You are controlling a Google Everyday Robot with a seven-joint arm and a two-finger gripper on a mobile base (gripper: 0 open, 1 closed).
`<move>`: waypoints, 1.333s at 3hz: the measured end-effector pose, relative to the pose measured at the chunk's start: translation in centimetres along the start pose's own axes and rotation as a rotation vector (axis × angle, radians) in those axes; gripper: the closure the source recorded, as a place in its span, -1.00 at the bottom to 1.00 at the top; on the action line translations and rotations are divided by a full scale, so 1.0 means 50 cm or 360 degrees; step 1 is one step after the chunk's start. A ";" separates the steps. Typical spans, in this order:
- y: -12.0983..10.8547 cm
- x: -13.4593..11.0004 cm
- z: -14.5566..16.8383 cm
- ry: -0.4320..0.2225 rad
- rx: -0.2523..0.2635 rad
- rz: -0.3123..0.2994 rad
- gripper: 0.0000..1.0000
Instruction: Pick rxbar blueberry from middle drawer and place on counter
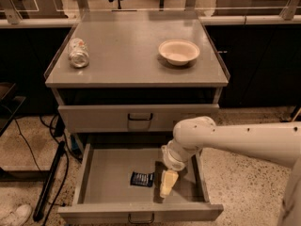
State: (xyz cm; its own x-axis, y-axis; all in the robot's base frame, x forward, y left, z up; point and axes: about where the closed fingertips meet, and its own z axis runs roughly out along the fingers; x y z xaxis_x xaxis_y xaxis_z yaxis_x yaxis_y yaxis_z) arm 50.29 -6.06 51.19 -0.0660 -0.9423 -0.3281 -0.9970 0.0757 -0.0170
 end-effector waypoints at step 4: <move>-0.032 -0.079 0.106 -0.0139 -0.0068 0.0065 -1.00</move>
Offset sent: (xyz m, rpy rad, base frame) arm -0.0011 0.0242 -0.0133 0.0816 0.0463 -0.0010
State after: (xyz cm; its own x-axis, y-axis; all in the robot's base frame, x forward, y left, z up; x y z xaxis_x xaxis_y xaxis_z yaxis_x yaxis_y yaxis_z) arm 52.38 -0.73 47.50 -0.1047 -0.9067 -0.4087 -0.9945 0.0977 0.0379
